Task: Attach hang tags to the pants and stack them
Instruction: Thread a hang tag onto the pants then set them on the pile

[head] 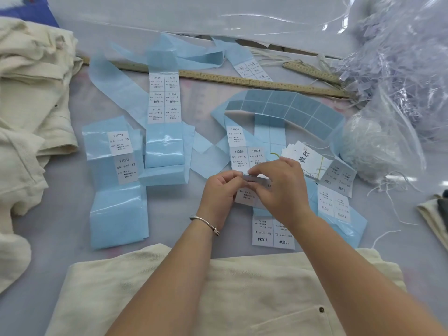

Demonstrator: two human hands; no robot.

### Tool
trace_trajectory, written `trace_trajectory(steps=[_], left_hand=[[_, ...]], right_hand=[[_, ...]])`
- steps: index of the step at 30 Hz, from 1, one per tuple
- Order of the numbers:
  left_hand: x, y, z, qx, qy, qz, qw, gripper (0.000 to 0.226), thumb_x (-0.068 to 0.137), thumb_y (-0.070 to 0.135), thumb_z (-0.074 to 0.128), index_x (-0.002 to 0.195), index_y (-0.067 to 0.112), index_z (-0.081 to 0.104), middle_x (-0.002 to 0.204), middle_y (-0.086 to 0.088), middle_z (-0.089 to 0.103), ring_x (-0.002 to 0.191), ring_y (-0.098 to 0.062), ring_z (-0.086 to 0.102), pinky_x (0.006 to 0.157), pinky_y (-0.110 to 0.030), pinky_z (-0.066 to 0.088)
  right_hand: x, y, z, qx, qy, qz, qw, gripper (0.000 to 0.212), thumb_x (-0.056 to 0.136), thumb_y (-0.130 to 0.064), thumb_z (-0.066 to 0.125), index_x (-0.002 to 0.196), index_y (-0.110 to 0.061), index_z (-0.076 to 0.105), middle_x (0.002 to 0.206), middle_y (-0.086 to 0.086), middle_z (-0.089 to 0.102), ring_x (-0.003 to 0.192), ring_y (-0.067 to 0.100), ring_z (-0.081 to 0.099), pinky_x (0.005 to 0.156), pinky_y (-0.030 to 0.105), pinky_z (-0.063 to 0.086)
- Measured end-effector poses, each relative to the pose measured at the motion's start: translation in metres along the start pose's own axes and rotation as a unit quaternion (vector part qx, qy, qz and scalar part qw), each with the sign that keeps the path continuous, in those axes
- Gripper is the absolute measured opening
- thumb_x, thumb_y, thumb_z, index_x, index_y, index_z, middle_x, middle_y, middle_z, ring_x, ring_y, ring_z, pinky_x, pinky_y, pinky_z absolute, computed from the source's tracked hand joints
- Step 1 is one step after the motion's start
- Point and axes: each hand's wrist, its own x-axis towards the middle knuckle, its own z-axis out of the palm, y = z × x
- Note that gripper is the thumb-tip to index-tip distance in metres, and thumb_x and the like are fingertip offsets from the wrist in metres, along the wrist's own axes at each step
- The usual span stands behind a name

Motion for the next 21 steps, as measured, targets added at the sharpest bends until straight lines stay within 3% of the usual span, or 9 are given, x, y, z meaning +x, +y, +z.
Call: trace_trajectory(steps=[6,8,10,14,18,21], left_hand=[[-0.004,0.001,0.003,0.043,0.000,0.030,0.999,0.011,0.070,0.011,0.060,0.059,0.015,0.060,0.073,-0.011,0.051,0.078,-0.022,0.044,0.070,-0.033,0.037],[-0.004,-0.002,0.003,0.063,-0.002,0.054,0.997,0.014,0.071,0.012,0.063,0.065,0.002,0.055,0.071,-0.010,0.046,0.075,-0.021,0.040,0.068,-0.032,0.034],[-0.004,-0.004,0.003,0.074,-0.011,0.073,0.995,0.032,0.073,0.014,0.067,0.073,-0.012,0.047,0.073,-0.013,0.041,0.075,-0.023,0.035,0.069,-0.035,0.031],[-0.007,-0.006,0.007,0.100,-0.015,0.087,0.991,0.038,0.073,0.014,0.070,0.071,-0.010,0.042,0.070,-0.012,0.038,0.072,-0.022,0.034,0.068,-0.035,0.032],[-0.007,-0.008,0.007,0.124,-0.018,0.091,0.988,0.032,0.075,0.010,0.072,0.060,0.014,0.043,0.058,0.005,0.041,0.061,-0.014,0.036,0.057,-0.024,0.034],[-0.005,-0.007,0.007,0.114,-0.006,0.074,0.991,0.030,0.071,0.016,0.072,0.062,0.014,0.043,0.064,-0.006,0.043,0.068,-0.018,0.041,0.064,-0.031,0.035]], right_hand=[[0.011,-0.001,-0.005,0.047,-0.051,0.009,0.998,0.004,0.083,-0.018,0.074,0.083,-0.015,0.076,0.088,-0.006,0.074,0.091,0.019,0.066,0.101,0.048,0.036],[0.013,-0.002,-0.005,0.040,-0.056,0.002,0.998,0.004,0.083,-0.017,0.073,0.081,-0.015,0.076,0.087,-0.007,0.073,0.090,0.018,0.065,0.099,0.046,0.037],[0.014,-0.003,-0.006,0.036,-0.059,0.001,0.998,0.006,0.083,-0.015,0.072,0.079,-0.015,0.076,0.086,-0.007,0.072,0.089,0.018,0.064,0.097,0.045,0.037],[0.015,-0.001,-0.006,0.053,-0.066,0.011,0.996,0.010,0.083,-0.009,0.069,0.075,-0.013,0.074,0.082,-0.004,0.072,0.085,0.023,0.062,0.089,0.047,0.042],[0.016,-0.001,-0.008,0.065,-0.001,0.056,0.996,0.007,0.086,-0.007,0.064,0.081,-0.009,0.069,0.085,0.000,0.069,0.087,0.026,0.059,0.086,0.050,0.043],[0.027,-0.001,-0.022,0.103,0.079,0.101,0.986,0.008,0.091,-0.008,0.058,0.086,-0.010,0.064,0.087,0.000,0.065,0.089,0.023,0.057,0.085,0.043,0.044]])
